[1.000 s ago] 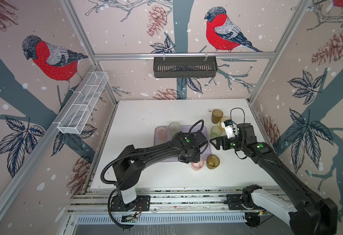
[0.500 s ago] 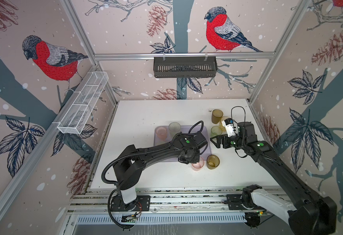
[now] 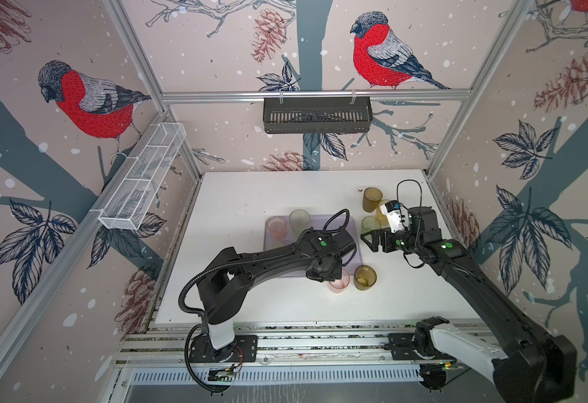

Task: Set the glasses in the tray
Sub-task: 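Close the left gripper on the rim of the pink cup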

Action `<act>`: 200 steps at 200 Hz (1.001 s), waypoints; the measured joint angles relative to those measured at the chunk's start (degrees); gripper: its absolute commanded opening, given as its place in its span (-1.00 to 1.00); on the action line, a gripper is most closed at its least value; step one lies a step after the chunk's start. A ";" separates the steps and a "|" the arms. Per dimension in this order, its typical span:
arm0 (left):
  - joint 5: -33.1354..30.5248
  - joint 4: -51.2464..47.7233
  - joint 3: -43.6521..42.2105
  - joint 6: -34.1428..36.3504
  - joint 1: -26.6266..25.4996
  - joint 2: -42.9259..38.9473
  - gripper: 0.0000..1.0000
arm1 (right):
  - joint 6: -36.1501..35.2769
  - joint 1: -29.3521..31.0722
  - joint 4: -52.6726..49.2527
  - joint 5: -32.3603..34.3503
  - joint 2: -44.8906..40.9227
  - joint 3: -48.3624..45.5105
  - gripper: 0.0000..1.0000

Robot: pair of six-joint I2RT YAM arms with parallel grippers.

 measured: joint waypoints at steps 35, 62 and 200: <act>0.02 0.00 0.02 0.11 0.00 0.20 -0.66 | -0.02 -0.04 -0.02 0.00 0.11 0.33 0.99; 0.02 0.00 0.02 0.52 0.00 0.22 -0.69 | -0.02 -0.07 -0.02 0.00 0.09 0.37 0.99; 0.22 0.79 -0.44 0.55 -0.07 0.22 -0.81 | -0.02 -0.46 -0.02 0.02 -0.46 0.24 0.99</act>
